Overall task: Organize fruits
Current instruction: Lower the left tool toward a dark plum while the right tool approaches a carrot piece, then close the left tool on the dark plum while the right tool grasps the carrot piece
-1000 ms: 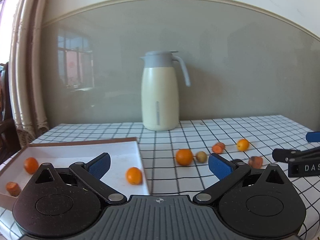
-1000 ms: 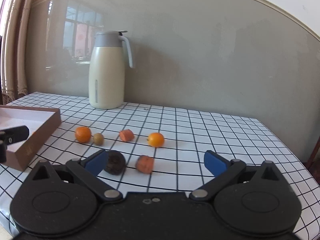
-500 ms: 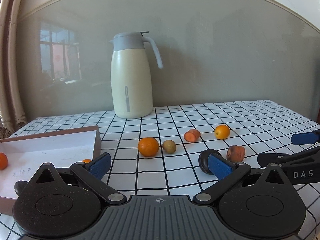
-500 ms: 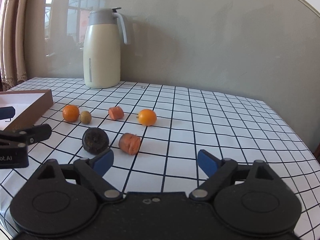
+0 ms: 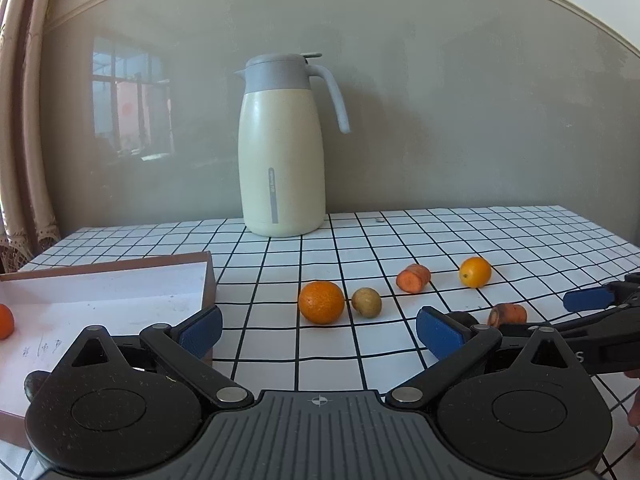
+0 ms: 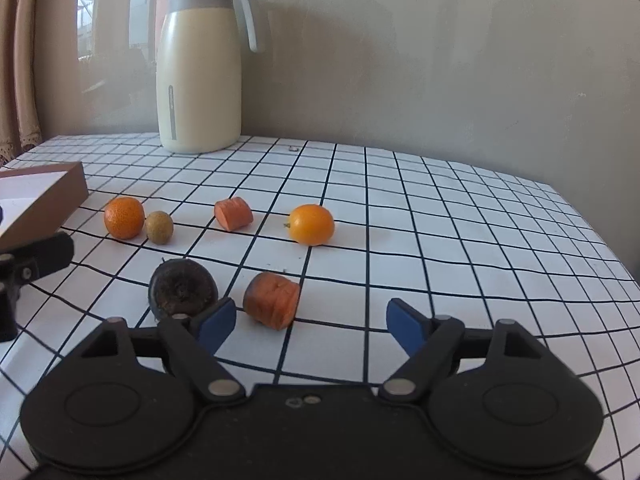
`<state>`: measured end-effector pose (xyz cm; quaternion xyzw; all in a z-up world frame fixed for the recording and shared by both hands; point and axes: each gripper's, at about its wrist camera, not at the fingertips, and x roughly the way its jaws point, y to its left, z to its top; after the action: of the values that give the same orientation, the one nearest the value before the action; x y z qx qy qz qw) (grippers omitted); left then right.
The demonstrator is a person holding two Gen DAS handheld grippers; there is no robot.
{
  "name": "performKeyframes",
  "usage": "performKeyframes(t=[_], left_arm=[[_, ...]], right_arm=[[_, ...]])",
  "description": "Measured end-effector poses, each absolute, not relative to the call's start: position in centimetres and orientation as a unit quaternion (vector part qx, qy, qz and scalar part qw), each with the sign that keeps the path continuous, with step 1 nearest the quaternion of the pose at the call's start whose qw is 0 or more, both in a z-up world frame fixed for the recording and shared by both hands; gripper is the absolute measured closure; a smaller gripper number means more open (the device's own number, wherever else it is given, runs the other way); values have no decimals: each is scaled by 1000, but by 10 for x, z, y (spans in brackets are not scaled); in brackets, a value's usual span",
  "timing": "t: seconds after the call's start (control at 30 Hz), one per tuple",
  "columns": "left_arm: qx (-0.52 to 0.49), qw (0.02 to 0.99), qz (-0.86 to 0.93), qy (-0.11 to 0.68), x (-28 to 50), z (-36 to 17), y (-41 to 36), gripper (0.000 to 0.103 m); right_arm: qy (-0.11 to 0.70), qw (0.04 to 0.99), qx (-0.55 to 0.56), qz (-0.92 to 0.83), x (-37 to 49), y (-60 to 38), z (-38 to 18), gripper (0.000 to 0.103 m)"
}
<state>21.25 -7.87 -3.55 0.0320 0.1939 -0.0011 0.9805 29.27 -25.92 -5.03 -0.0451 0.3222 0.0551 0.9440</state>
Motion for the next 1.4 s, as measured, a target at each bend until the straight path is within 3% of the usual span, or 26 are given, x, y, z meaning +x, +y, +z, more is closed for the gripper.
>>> performKeyframes(t=[0.2,0.57,0.63,0.7,0.8,1.0,1.17,1.4], left_arm=[[32,979,-6,204,221,-42,-77,0],[52,974,-49,213,231,-52,-121,0],[56,972,-55,219,234,-52,-128,0],[63,970,-58,229,239,-52,-135,0],[76,963,-67,248,245,-55,-146,16],[87,960,-70,258,248,-57,-157,18],[91,952,-85,281,256,-61,-164,36],[79,948,-100,291,258,-62,-164,48]], right_arm=[[326,944,-53,27,309,-261,-52,34],[332,943,-27,-9,297,-318,-57,34],[333,943,-16,-6,297,-324,-55,39],[334,943,-14,-1,297,-325,-53,52],[334,942,-17,3,298,-324,-53,58],[333,943,-7,6,299,-326,-54,68],[333,943,-3,9,299,-325,-54,72],[335,942,0,12,302,-324,-55,78]])
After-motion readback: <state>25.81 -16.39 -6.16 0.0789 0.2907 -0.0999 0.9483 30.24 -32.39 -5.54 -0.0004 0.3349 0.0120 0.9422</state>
